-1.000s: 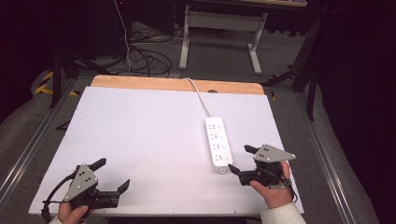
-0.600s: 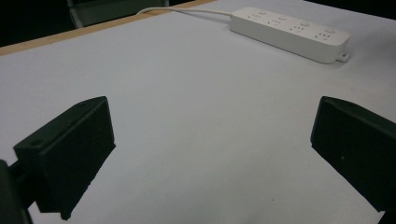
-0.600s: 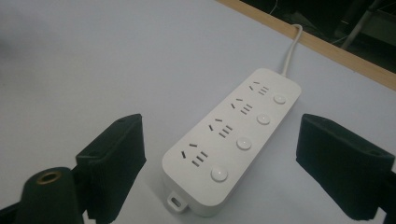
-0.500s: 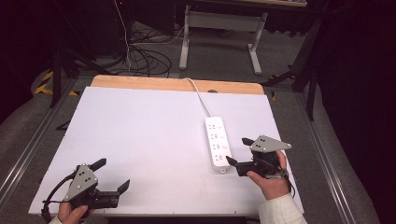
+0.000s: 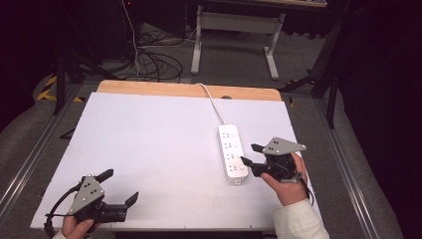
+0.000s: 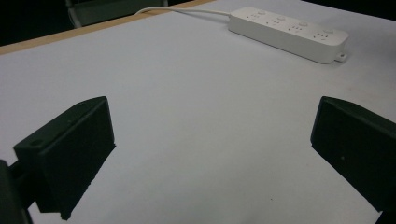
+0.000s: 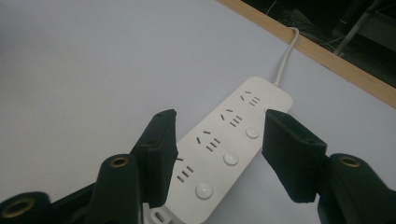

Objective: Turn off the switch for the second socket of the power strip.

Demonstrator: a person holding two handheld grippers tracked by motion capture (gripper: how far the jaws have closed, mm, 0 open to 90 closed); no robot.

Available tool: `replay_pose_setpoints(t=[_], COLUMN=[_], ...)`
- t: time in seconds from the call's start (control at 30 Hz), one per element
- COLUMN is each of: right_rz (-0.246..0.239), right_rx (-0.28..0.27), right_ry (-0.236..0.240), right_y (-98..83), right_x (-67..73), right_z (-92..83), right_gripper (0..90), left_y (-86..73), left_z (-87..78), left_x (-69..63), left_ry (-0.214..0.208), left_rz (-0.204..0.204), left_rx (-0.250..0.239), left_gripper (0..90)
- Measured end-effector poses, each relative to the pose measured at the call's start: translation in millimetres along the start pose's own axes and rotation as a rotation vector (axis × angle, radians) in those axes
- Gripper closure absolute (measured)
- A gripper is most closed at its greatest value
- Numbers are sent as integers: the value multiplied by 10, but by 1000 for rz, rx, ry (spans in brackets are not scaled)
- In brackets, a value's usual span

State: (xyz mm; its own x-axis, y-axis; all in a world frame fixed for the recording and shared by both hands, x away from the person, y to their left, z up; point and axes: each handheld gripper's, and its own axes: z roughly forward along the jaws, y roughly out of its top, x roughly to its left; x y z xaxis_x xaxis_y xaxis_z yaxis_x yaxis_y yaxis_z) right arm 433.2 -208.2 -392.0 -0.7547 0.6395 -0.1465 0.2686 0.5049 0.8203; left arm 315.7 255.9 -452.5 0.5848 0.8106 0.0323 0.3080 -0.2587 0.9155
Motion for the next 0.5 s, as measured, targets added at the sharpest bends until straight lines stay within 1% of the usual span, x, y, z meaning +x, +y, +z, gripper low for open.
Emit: replay_pose_setpoints(t=[0.1,0.13,0.17,0.2,0.23,0.27,0.3,0.33,0.37,0.4,0.5], right_rz=[35,39,39,52,54,54,61,74,74,77,82], right_rx=[15,17,17,24,26,26,27,32,32,40,42], right_ry=[16,19,19,19,19,19,32,38,38,46,66], right_y=[68,84,84,114,122,122,133,155,155,176,198], right_x=[-72,-83,-83,-109,-120,-120,-137,-166,-166,-184,-216], right_z=[39,49,49,73,80,80,92,116,116,137,174], right_gripper=[491,521,521,556,603,603,641,737,737,812,900], left_y=[0,-2,-1,-2,-2,-2,-3,-3,-3,-4,-4], left_z=[0,1,0,1,1,1,2,2,2,2,2], left_x=[0,-4,0,1,1,1,-1,-2,-2,-3,0], left_ry=[1,0,2,4,4,4,3,4,4,3,5], left_rz=[0,-6,1,0,0,0,-5,-6,-6,-8,-7], left_rx=[0,0,1,0,0,0,0,-1,-1,0,1], left_gripper=[2,2,2,2,2,2,2,2,2,2,2])
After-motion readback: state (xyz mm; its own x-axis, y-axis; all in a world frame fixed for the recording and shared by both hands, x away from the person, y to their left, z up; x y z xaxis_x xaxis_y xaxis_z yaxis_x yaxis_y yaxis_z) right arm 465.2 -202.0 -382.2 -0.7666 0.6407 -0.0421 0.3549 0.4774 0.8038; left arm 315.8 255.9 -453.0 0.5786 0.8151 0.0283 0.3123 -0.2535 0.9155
